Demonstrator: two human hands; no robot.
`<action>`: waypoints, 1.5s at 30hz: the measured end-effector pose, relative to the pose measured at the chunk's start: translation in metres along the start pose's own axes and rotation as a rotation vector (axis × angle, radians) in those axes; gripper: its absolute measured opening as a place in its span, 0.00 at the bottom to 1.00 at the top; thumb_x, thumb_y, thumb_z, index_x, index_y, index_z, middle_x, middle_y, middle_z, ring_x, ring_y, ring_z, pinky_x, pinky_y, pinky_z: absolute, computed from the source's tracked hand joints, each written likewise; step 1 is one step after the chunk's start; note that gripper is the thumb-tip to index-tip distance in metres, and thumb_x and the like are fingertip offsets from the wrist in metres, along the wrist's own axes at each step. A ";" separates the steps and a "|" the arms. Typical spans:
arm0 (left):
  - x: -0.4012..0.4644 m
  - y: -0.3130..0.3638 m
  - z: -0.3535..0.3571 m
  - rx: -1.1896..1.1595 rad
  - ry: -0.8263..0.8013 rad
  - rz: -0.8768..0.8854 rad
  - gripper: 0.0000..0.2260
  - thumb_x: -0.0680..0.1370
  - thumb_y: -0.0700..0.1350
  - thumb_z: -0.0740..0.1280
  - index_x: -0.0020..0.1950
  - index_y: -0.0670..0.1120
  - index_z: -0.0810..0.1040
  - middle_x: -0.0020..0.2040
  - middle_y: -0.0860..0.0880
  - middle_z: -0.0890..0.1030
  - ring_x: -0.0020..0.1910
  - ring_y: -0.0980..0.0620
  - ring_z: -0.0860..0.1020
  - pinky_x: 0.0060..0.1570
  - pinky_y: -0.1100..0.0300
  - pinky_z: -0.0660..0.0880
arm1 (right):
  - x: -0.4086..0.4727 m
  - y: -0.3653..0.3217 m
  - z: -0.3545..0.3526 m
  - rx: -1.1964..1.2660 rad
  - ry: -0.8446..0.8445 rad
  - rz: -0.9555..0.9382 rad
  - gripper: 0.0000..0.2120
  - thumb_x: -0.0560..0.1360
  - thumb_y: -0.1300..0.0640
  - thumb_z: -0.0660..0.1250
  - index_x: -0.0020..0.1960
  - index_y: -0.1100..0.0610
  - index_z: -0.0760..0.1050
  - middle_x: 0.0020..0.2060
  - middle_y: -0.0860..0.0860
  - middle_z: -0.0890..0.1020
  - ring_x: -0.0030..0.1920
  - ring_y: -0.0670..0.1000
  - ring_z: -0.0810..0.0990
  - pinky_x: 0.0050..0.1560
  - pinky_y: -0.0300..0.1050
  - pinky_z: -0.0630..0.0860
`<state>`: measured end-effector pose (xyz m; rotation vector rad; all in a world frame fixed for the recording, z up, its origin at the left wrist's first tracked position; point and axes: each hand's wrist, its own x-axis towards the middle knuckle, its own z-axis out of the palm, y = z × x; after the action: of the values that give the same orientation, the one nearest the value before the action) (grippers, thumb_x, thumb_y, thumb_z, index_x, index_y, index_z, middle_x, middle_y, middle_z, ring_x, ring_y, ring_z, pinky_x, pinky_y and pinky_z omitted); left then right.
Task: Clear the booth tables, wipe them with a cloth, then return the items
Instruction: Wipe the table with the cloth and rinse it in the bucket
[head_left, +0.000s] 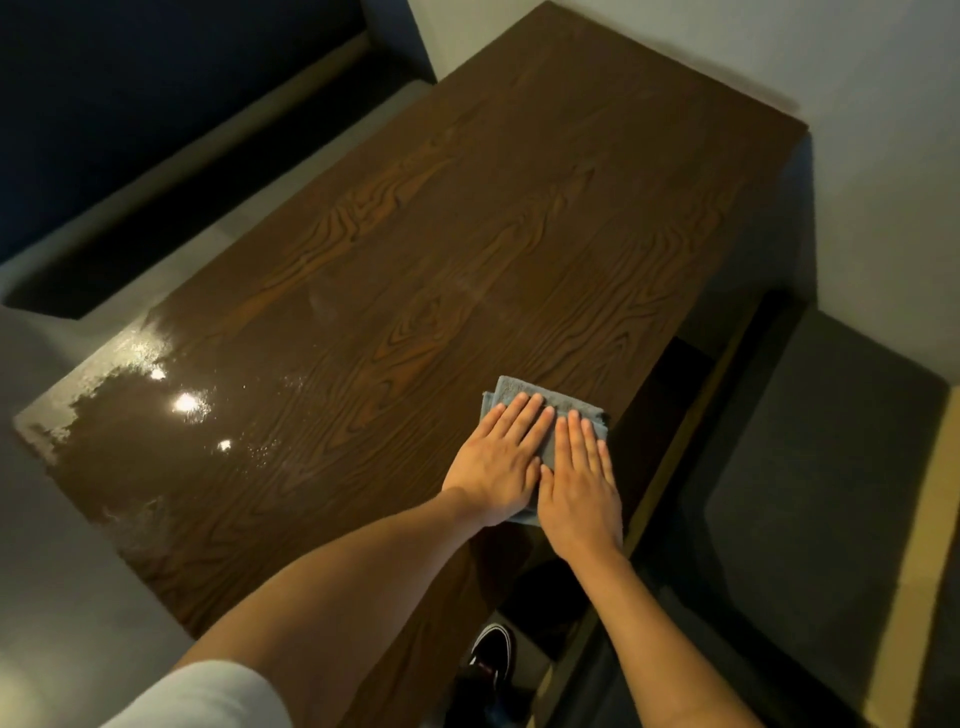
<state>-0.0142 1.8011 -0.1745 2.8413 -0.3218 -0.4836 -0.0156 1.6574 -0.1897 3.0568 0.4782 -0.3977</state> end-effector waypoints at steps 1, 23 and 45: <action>0.010 -0.007 -0.004 0.005 -0.004 0.032 0.27 0.86 0.55 0.44 0.82 0.51 0.39 0.83 0.49 0.40 0.80 0.52 0.35 0.77 0.53 0.33 | 0.008 -0.001 -0.002 0.009 0.000 0.026 0.29 0.83 0.47 0.40 0.80 0.59 0.43 0.80 0.57 0.49 0.80 0.55 0.47 0.79 0.53 0.44; 0.074 -0.325 -0.100 0.037 0.133 -0.012 0.27 0.86 0.54 0.46 0.83 0.49 0.44 0.83 0.48 0.45 0.82 0.51 0.42 0.78 0.55 0.37 | 0.246 -0.244 -0.060 -0.022 0.048 -0.048 0.30 0.85 0.47 0.44 0.81 0.60 0.42 0.81 0.56 0.47 0.81 0.53 0.45 0.80 0.52 0.44; -0.084 -0.396 -0.065 0.052 0.197 -0.352 0.30 0.79 0.58 0.33 0.81 0.50 0.40 0.83 0.48 0.44 0.81 0.50 0.40 0.80 0.51 0.40 | 0.186 -0.379 -0.041 -0.024 0.023 -0.388 0.29 0.85 0.47 0.43 0.81 0.59 0.42 0.81 0.56 0.46 0.81 0.54 0.43 0.80 0.53 0.44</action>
<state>-0.0002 2.2098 -0.1975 2.9736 0.2093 -0.2557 0.0507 2.0761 -0.1904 2.9385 1.0744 -0.3601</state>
